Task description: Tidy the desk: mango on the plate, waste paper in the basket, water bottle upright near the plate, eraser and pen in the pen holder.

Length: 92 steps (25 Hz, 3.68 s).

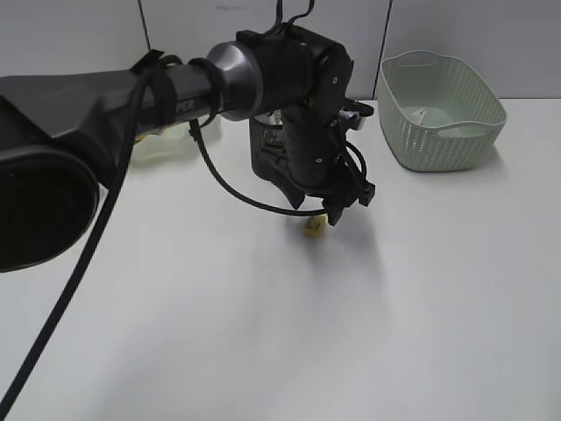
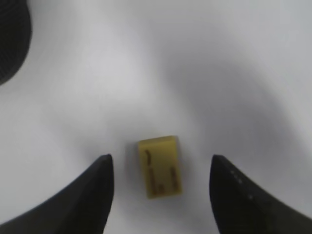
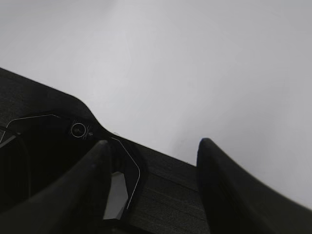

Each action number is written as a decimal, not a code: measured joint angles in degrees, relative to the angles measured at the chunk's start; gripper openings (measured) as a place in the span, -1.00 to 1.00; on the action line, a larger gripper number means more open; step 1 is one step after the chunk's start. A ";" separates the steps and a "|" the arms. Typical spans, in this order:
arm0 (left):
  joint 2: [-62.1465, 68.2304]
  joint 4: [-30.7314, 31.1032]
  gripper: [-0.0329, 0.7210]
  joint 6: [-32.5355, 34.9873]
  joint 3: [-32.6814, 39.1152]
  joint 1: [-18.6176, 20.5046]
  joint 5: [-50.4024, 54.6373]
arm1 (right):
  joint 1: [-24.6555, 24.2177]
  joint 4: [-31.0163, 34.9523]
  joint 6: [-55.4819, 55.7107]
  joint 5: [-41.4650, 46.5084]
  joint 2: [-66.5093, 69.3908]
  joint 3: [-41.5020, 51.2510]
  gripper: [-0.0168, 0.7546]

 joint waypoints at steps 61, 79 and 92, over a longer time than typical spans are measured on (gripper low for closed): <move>4.18 -2.61 -0.38 -0.17 -25.92 12.64 5.09 | 0.00 -0.17 0.49 -0.67 0.00 0.04 0.20; 3.62 -2.61 0.35 -0.17 -25.92 12.64 5.22 | 0.00 -0.39 1.13 -0.85 0.00 0.04 0.20; -11.39 -8.75 0.35 0.08 -25.92 10.84 5.24 | 0.00 -0.39 1.18 -0.85 0.00 0.04 0.20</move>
